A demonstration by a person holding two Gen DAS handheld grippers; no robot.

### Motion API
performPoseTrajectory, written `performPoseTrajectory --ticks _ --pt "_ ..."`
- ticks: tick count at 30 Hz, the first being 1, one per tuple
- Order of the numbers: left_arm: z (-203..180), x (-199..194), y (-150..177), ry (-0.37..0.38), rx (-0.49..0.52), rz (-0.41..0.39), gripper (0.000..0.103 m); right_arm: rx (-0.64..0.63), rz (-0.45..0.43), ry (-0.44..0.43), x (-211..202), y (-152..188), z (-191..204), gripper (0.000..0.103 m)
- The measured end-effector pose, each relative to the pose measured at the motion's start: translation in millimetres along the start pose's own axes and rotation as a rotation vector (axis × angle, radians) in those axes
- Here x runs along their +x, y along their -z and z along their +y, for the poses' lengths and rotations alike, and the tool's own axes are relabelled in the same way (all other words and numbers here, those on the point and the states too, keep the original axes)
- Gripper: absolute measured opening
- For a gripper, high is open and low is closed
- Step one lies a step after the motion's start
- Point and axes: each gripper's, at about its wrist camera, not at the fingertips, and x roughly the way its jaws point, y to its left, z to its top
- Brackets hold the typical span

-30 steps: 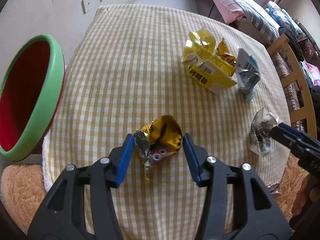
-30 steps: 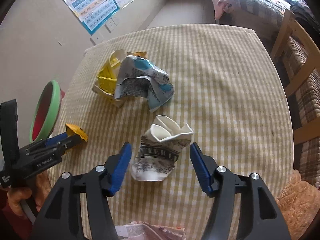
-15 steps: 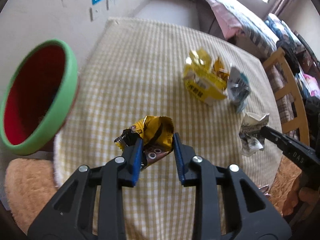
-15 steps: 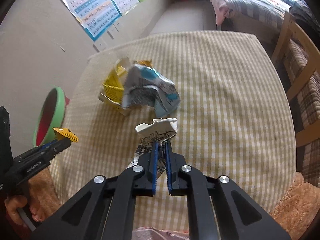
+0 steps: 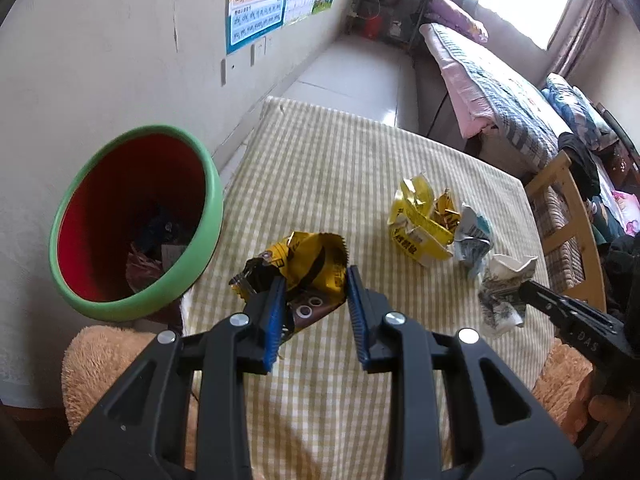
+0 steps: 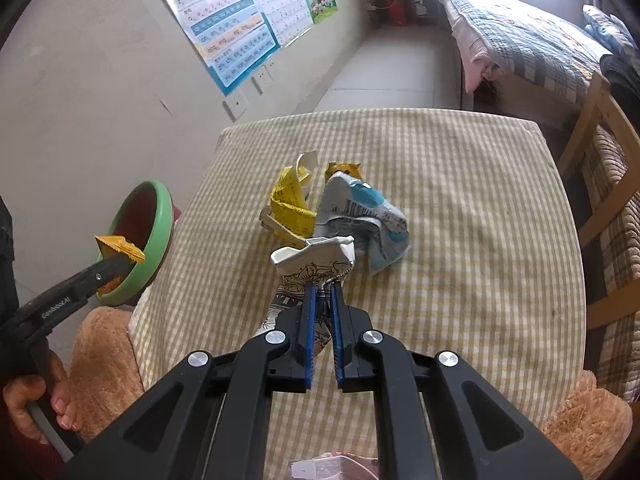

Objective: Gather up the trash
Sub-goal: 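Lift the white crumpled paper with the right tool while the left tool holds the gold wrapper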

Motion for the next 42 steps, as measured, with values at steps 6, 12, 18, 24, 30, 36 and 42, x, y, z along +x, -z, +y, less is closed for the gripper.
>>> performPoseTrajectory --ticks 6,12,18,24,30,36,42 --pt "-2 3 4 0.013 0.009 0.007 0.028 -0.020 0.058 0.021 16 10 1 0.007" --pt "1 3 6 0.016 -0.005 0.011 0.028 -0.002 0.160 0.041 46 28 -9 0.012" --pt "4 5 6 0.016 -0.016 0.016 0.028 0.020 0.174 0.048 56 34 -12 0.052" --pt "2 6 7 0.017 -0.010 0.020 0.028 -0.007 0.167 0.092 60 35 -10 0.070" --pt "1 5 7 0.018 -0.010 0.018 0.028 0.009 0.194 0.026 64 36 -10 0.065" --pt "4 3 7 0.018 -0.017 0.008 0.028 -0.024 0.170 -0.032 52 30 6 0.009" --pt "10 -7 3 0.012 -0.024 -0.022 0.028 -0.048 0.101 -0.059 25 16 20 0.007"
